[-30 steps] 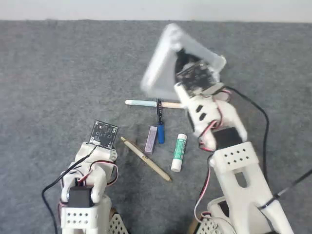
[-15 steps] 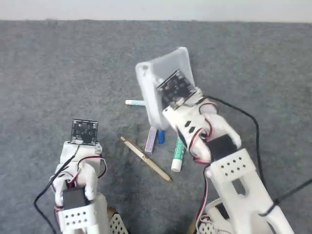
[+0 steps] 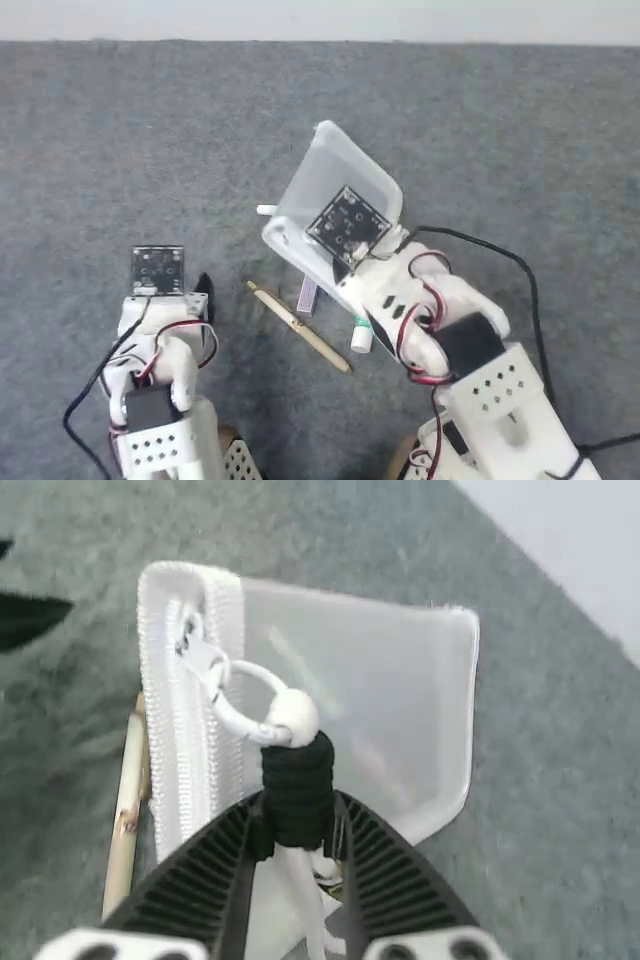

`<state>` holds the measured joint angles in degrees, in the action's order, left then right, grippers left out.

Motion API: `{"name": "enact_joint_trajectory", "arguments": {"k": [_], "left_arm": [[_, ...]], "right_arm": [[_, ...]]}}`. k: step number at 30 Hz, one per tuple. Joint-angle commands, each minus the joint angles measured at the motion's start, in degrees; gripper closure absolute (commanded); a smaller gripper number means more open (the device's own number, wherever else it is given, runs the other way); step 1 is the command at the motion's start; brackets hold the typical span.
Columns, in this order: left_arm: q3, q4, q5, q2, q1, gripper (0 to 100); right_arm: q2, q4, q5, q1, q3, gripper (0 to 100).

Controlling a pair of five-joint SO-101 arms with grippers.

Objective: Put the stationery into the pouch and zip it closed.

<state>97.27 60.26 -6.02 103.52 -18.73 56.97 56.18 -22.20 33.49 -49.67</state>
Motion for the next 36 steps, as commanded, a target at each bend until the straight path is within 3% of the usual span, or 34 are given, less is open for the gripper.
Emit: {"name": "enact_joint_trajectory", "arguments": {"k": [1, 11, 17, 23, 31, 36], "left_arm": [[-5.6, 1.2, 4.3, 1.0, -3.4, 77], [-12.7, 1.8, 4.8, 1.0, -3.9, 77], [-27.1, 11.3, 4.7, 1.0, -3.0, 77], [-32.8, 18.9, 2.7, 1.0, 7.6, 69], [-35.2, 19.3, 5.5, 1.0, 12.0, 68], [-35.3, 19.3, 5.5, 1.0, 19.8, 68]], "right_arm": [[4.4, 0.4, -0.5, 0.3, -2.0, 99.3], [18.4, 0.7, -3.1, 0.3, -10.4, 99.3], [26.0, 0.3, -6.0, 0.3, -14.5, 99.3], [27.3, 0.3, -6.0, 0.3, -14.7, 99.3], [27.3, 0.3, -6.0, 0.3, -14.7, 99.3], [27.3, 0.4, -6.0, 0.3, -14.7, 99.3]]}}
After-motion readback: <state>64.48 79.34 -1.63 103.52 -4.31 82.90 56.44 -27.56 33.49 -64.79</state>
